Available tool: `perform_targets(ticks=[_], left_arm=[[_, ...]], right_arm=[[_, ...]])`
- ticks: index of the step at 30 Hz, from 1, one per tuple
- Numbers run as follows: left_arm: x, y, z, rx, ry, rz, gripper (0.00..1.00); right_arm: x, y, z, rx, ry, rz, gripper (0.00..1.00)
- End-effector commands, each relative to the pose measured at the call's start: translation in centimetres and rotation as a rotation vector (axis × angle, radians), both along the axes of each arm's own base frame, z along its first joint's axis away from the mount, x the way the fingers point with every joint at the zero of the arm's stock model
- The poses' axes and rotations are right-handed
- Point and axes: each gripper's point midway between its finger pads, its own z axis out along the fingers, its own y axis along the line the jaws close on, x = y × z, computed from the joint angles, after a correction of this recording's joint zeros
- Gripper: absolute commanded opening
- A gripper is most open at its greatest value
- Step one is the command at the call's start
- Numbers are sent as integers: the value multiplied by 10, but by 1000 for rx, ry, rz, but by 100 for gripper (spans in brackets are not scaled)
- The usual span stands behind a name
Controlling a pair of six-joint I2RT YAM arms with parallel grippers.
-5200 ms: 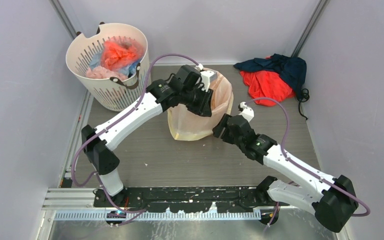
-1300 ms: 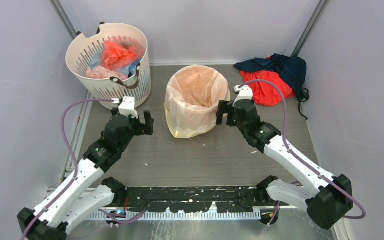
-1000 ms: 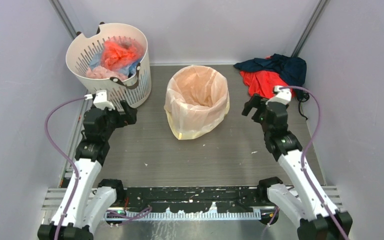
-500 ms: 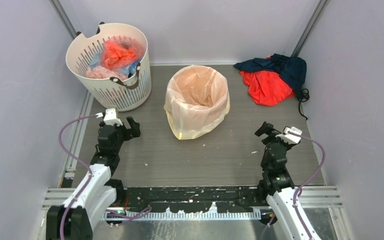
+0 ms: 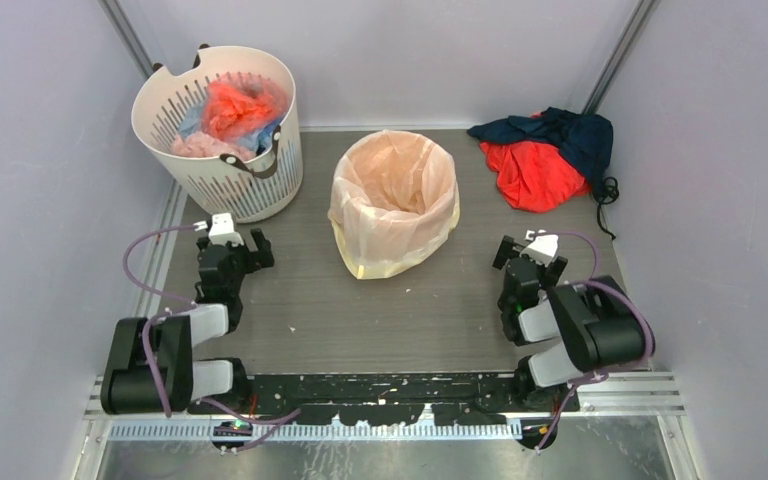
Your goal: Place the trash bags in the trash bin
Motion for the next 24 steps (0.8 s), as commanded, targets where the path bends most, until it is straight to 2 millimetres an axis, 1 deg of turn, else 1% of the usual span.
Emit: perform_targets(ticks=[1,3,5,8,10,12,13,14,15,16,17,19,24], left_arm=[[27,6,34,68,-163,-35,100],[37,8,31,79,-157,-33,100],[43,6,19,76,-129,-47,100],[46,1,9,77,-119,-82,100],[50,-2,5,77,-131,-104,100],[50,-5,-2,74,-76,-121,100],[52,-5,-2,77,-58,-123,100],[56,-4,-1,91,-59,-111,100],[57,-5,-2,100,-58,-107,100],[56,-6,-2,100,-51,-109,100],[57,-6,-2,101,-49,-108,100],[57,-6,-2,103,-51,-107,100],[57,-6,-2,103,-51,-106,100]], right_arm=[[30,5,46,-5,-227,7,100],[38,4,46,-21,-210,0,100],[40,6,42,-17,-176,4,100],[43,6,43,-22,-177,6,100],[43,6,41,-17,-166,5,100],[44,5,42,-15,-170,5,100],[45,5,42,-16,-169,6,100],[48,10,39,-9,-155,44,100],[55,12,30,15,-124,88,100],[64,6,26,18,-103,79,100],[67,5,20,42,-60,71,100],[70,0,18,70,-41,71,100],[71,-1,20,69,-54,72,100]])
